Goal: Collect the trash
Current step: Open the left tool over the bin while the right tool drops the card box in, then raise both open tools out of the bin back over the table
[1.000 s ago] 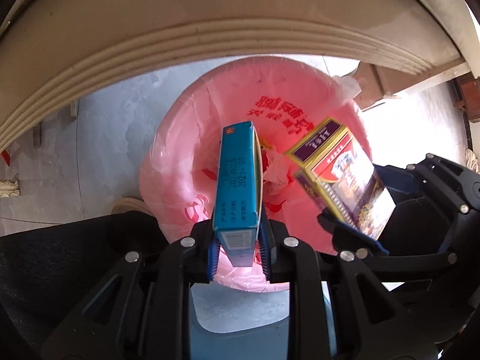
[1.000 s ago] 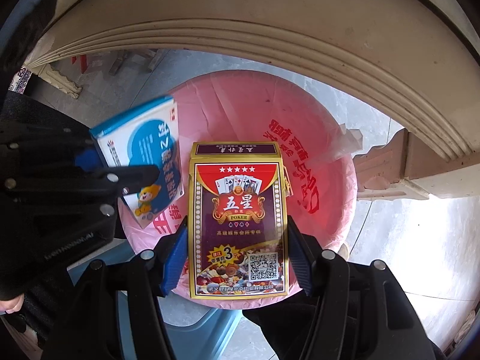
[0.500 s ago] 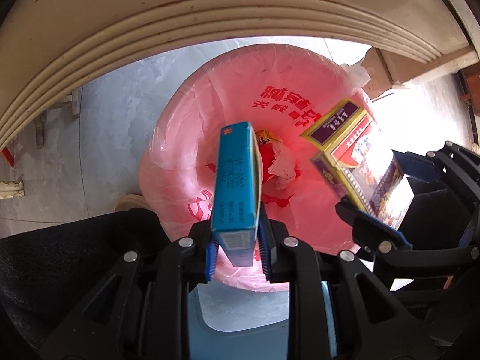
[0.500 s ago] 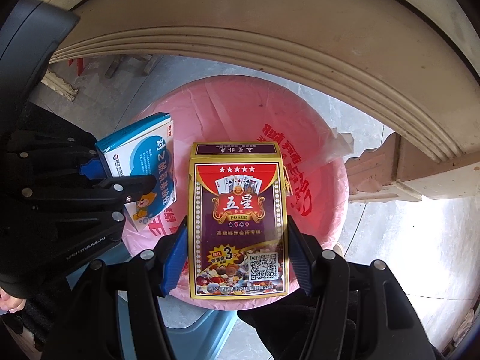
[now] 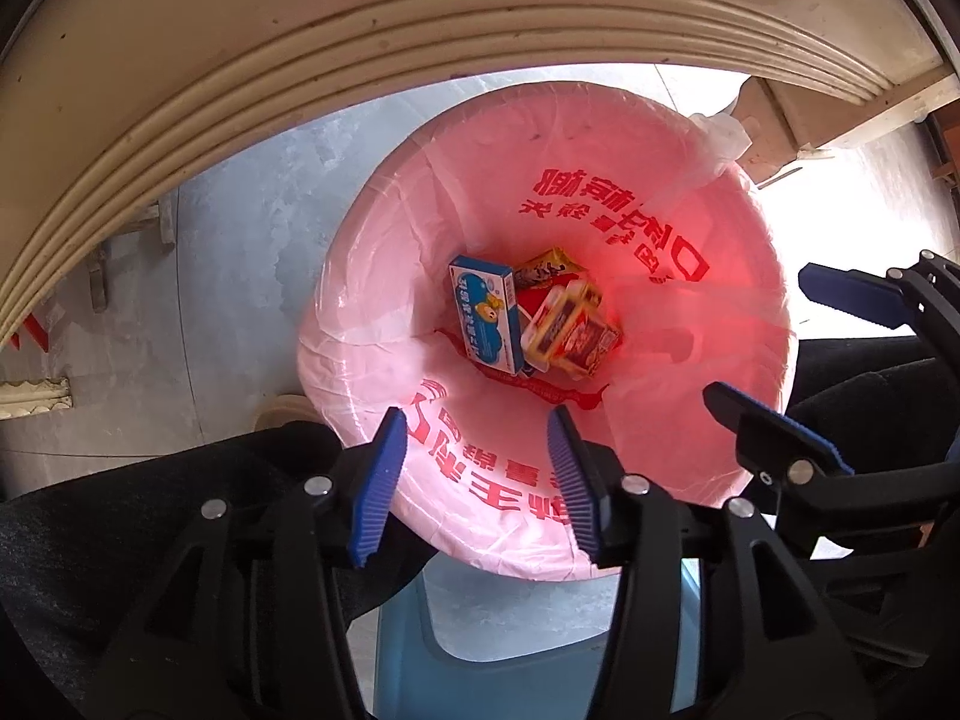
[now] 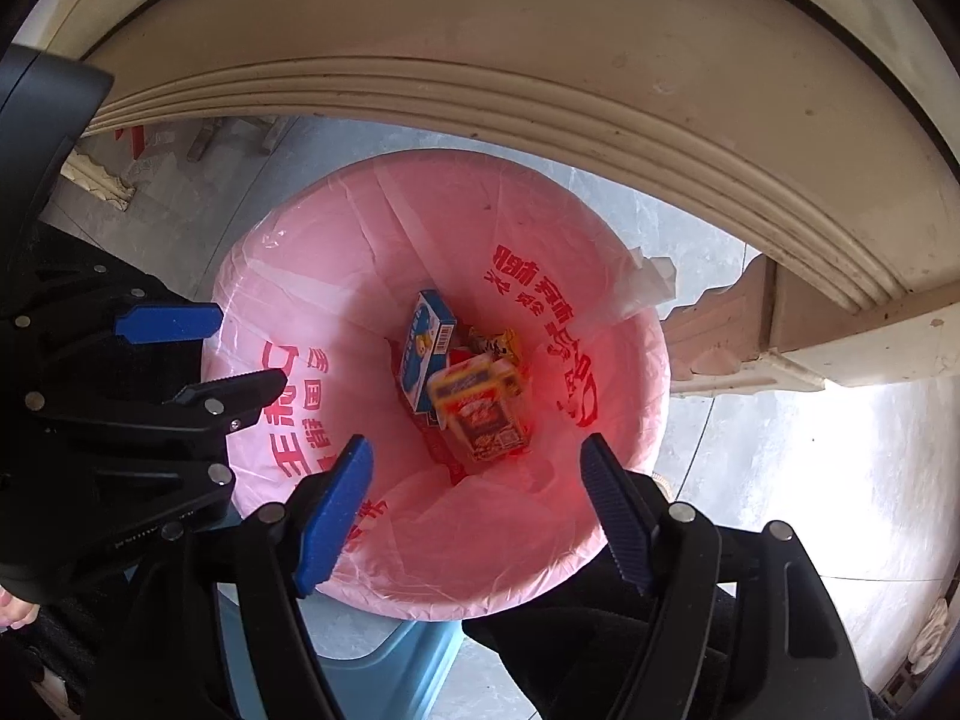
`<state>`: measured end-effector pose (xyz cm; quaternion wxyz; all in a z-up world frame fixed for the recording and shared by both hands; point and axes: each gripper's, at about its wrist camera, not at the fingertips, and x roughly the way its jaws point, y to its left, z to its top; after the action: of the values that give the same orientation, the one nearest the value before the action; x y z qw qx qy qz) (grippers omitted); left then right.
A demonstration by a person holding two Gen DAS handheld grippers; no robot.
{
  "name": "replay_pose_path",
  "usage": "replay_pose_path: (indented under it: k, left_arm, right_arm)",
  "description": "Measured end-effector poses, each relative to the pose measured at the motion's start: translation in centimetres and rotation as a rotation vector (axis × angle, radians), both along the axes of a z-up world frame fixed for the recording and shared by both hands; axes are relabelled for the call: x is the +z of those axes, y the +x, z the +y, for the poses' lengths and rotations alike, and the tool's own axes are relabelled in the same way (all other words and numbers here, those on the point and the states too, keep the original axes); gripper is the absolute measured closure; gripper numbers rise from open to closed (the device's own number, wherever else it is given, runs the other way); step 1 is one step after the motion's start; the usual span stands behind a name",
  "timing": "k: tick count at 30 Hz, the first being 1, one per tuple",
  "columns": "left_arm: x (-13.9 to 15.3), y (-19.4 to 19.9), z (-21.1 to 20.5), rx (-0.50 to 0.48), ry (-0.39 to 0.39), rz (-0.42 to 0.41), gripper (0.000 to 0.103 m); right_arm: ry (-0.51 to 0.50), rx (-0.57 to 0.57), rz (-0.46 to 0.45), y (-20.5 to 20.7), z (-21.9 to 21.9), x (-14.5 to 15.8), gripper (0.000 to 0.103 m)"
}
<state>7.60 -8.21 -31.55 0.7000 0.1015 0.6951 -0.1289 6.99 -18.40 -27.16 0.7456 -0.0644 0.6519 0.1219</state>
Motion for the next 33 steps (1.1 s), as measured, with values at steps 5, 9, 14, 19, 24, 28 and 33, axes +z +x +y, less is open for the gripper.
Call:
replay_pose_path:
  k: [5, 9, 14, 19, 24, 28, 33]
  left_arm:
    - [0.1, -0.1, 0.3, -0.001, 0.005, -0.001, 0.052]
    - [1.0, -0.6, 0.5, -0.008, 0.015, -0.029, 0.049]
    - [3.7, -2.5, 0.6, -0.052, 0.011, -0.063, 0.048]
    - [9.9, -4.8, 2.3, -0.099, -0.081, -0.094, 0.039]
    - [20.4, -4.5, 4.7, -0.093, -0.185, -0.259, 0.022]
    - [29.0, -1.8, 6.2, -0.072, -0.237, -0.365, 0.015]
    - [37.4, 1.0, 5.6, -0.11, -0.173, -0.518, 0.01]
  right_arm:
    - [0.005, 0.006, -0.004, -0.1, 0.1, 0.2, 0.033]
    - [0.02, 0.007, -0.014, -0.3, 0.2, 0.7, 0.033]
    - [0.057, 0.025, -0.028, -1.9, 0.4, 2.7, 0.033]
    - [0.128, 0.07, -0.109, -4.8, 0.4, 8.7, 0.028]
    - [0.238, 0.097, -0.259, -5.7, -1.5, 17.9, 0.01]
    - [0.279, 0.109, -0.383, -4.3, -3.2, 25.2, 0.007]
    - [0.254, 0.124, -0.513, -1.5, -5.0, 32.5, 0.007]
